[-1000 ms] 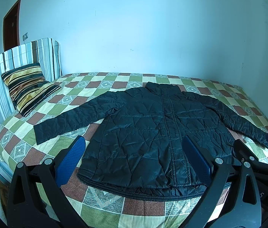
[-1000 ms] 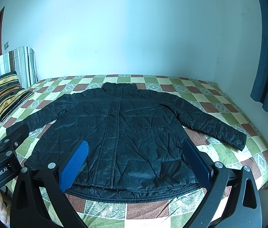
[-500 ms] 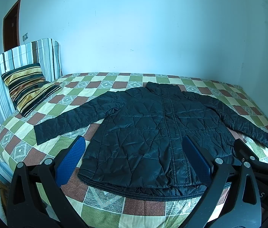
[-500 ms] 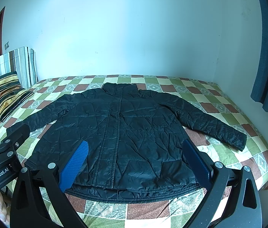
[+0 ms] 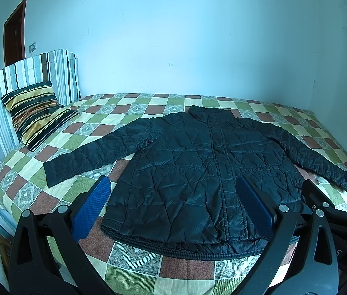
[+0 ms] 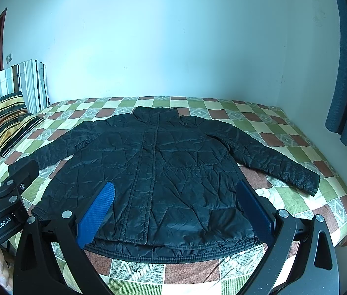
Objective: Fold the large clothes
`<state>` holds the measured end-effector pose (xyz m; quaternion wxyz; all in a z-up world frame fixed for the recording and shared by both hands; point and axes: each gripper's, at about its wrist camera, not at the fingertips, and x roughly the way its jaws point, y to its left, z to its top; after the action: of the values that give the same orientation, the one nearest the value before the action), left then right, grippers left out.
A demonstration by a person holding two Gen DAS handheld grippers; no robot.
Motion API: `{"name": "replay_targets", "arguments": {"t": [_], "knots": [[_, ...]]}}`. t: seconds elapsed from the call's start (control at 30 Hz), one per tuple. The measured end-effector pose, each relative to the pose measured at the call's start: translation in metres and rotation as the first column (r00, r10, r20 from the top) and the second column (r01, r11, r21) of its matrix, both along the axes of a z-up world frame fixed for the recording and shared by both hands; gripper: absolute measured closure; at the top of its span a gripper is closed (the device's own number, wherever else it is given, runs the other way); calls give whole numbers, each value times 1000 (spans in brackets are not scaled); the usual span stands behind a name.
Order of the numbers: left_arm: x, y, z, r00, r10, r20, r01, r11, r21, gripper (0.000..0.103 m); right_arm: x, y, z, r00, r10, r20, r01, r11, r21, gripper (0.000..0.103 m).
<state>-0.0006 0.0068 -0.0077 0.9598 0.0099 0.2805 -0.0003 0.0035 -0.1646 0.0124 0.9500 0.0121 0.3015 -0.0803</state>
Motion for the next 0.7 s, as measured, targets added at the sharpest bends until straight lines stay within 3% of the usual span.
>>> {"name": "replay_targets", "arguments": {"t": [0.7], "knots": [[14,3,-14,999,2,-37,-2,1000,0,2,15,-7,-18,1000,-4,-19,4,1000,13,5]]}}
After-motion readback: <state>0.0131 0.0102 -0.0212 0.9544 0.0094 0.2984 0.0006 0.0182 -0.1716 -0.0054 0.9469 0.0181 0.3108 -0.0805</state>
